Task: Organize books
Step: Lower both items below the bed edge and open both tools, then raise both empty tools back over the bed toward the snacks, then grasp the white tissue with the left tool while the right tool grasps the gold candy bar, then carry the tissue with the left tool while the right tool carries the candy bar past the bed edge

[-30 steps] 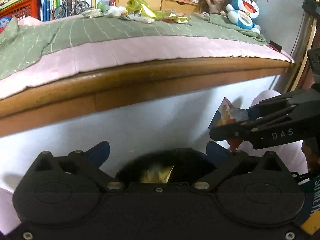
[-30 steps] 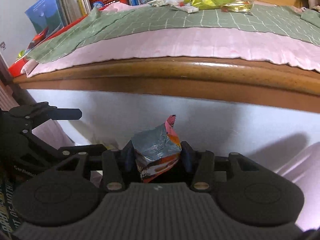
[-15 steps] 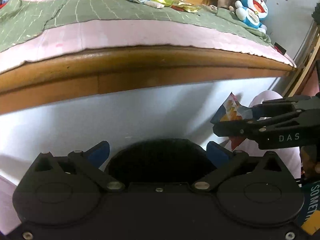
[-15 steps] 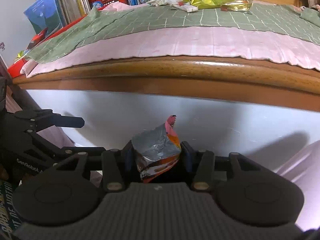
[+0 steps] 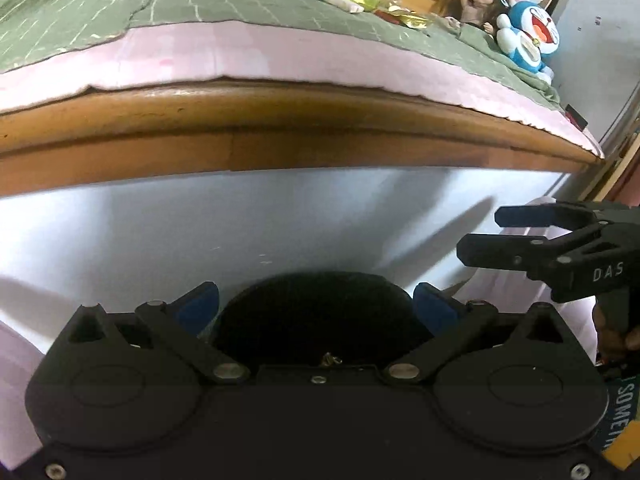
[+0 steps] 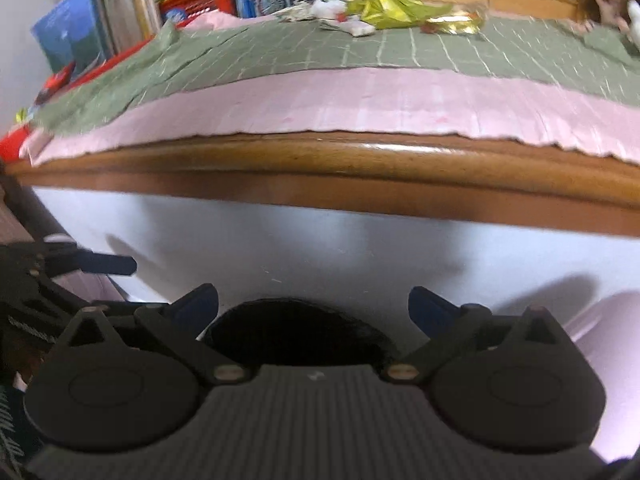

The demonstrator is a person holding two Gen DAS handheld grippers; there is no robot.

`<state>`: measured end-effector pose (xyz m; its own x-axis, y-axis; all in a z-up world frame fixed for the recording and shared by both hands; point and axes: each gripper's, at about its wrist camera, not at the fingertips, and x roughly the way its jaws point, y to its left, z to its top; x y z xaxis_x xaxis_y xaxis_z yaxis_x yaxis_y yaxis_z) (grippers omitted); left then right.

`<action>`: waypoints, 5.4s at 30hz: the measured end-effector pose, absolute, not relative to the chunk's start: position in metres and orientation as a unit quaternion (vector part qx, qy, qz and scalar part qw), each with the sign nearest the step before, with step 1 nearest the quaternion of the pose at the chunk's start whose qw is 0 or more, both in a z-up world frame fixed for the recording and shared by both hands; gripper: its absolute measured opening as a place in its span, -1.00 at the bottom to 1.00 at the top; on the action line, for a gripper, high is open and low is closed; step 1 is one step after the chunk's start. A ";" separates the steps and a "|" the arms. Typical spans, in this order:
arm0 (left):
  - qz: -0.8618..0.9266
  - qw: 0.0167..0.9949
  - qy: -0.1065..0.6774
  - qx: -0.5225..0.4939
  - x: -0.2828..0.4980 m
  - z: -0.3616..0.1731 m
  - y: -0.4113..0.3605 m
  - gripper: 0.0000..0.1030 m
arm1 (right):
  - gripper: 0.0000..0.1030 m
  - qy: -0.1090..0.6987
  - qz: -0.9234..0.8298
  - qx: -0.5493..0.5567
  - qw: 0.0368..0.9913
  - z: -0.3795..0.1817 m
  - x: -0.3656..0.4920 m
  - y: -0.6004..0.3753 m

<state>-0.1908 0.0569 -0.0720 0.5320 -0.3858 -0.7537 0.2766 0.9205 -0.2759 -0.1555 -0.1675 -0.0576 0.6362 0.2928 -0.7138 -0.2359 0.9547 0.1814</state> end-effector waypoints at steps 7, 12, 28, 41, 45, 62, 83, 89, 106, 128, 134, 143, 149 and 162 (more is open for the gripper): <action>-0.192 0.870 0.448 -0.072 -0.191 -0.072 0.058 1.00 | 1.00 0.412 0.134 0.062 0.899 -0.064 -0.155 -0.175; -0.189 0.867 0.455 -0.075 -0.189 -0.075 0.057 1.00 | 1.00 0.412 0.135 0.058 0.899 -0.063 -0.154 -0.173; -0.234 0.878 0.411 -0.073 -0.175 -0.021 0.054 1.00 | 1.00 0.362 0.161 0.023 0.918 -0.010 -0.145 -0.183; -0.294 0.870 0.366 -0.150 -0.121 0.040 0.062 1.00 | 1.00 0.249 0.108 -0.020 0.962 0.051 -0.107 -0.192; -0.285 0.905 0.305 -0.079 -0.107 0.068 0.053 1.00 | 1.00 0.221 0.101 -0.046 0.969 0.064 -0.093 -0.190; -0.193 0.947 0.253 0.047 0.096 0.048 0.027 1.00 | 1.00 0.247 0.029 0.004 0.969 0.040 0.043 -0.230; -0.224 0.936 0.266 0.059 0.187 0.011 0.001 0.64 | 0.97 0.285 -0.007 0.038 0.958 0.004 0.096 -0.248; -0.238 0.928 0.283 0.046 0.192 0.008 0.002 0.07 | 0.73 0.296 -0.001 0.028 0.955 0.002 0.102 -0.244; -0.241 0.928 0.284 0.027 0.178 0.012 0.005 -0.27 | 0.23 0.286 0.010 0.039 0.958 0.003 0.099 -0.246; -0.234 0.936 0.261 0.030 0.109 0.047 0.027 -0.27 | 0.03 0.263 0.056 0.024 0.963 0.013 0.066 -0.232; -0.239 0.938 0.248 0.029 0.082 0.057 0.032 -0.27 | 0.03 0.249 0.097 0.054 0.962 0.025 0.041 -0.223; -0.272 0.937 0.217 0.023 0.019 0.079 0.035 -0.27 | 0.06 0.239 0.158 0.051 0.957 0.048 -0.005 -0.207; -0.283 0.935 0.213 0.011 -0.021 0.083 0.038 -0.26 | 0.09 0.236 0.178 0.040 0.954 0.055 -0.031 -0.204; -0.256 0.944 0.207 0.010 -0.101 0.081 0.071 -0.26 | 0.10 0.236 0.201 0.035 0.950 0.053 -0.094 -0.193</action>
<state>-0.1014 0.0708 0.0806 0.7832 -0.4799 -0.3954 0.4877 0.8685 -0.0879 -0.0935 -0.1928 0.0531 0.8080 0.3981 -0.4343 -0.3649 0.9169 0.1617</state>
